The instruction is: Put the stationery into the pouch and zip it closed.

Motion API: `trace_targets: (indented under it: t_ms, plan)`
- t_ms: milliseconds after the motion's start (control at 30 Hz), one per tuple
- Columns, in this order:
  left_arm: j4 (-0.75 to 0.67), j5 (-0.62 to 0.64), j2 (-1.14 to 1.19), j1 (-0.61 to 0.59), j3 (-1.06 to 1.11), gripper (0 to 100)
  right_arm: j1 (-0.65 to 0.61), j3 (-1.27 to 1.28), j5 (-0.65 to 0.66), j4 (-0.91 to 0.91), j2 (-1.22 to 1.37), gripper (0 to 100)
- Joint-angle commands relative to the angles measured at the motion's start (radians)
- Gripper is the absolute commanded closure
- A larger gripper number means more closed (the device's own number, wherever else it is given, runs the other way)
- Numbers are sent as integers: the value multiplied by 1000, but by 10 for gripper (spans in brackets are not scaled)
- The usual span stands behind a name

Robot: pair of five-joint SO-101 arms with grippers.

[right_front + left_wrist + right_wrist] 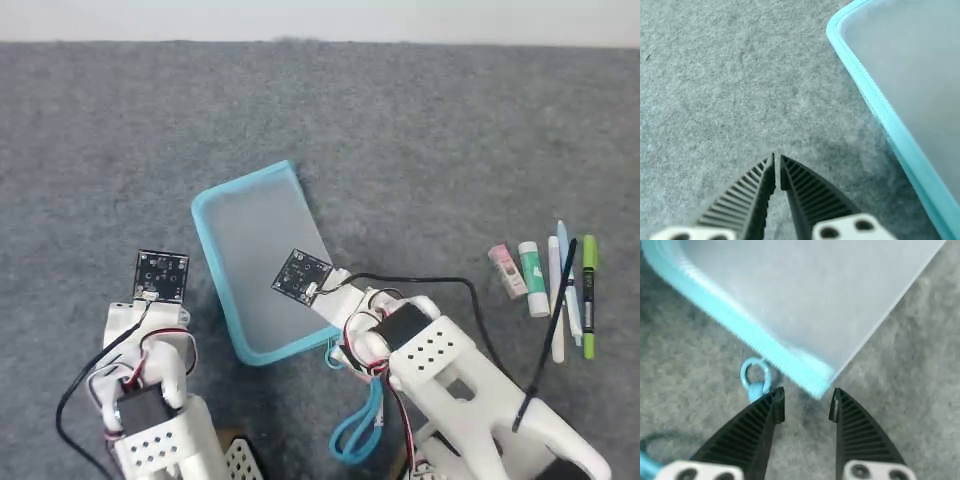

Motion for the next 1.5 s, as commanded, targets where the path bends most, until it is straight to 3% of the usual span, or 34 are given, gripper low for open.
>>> trace_targets:
  t_ms: [0,300,400,567,733,867,1067,1200,1333,1467]
  plan:
    - [3,-14,-20,6,-12,988,33,2,-5,-90,-39,850]
    - [5,-14,-20,6,-12,988,154,-5,-5,-211,-18,854]
    - [3,-14,-20,6,-12,988,180,-49,-5,-234,64,854]
    - [-17,-9,-20,3,-12,988,338,-252,-55,-200,283,854]
    - [-37,-9,-20,2,-12,988,288,-589,-152,47,475,854]
    - [-26,-9,-20,2,-12,988,205,-744,-178,136,570,854]
    - [-23,-9,-20,2,-12,988,76,-672,-170,56,547,853]
    - [-23,-9,-20,2,-12,988,107,-606,-170,-50,582,853]
    - [-23,-9,-20,2,-12,988,188,-601,-166,-27,608,853]
    - [-23,-9,-20,2,-12,988,183,-519,-92,24,464,854]
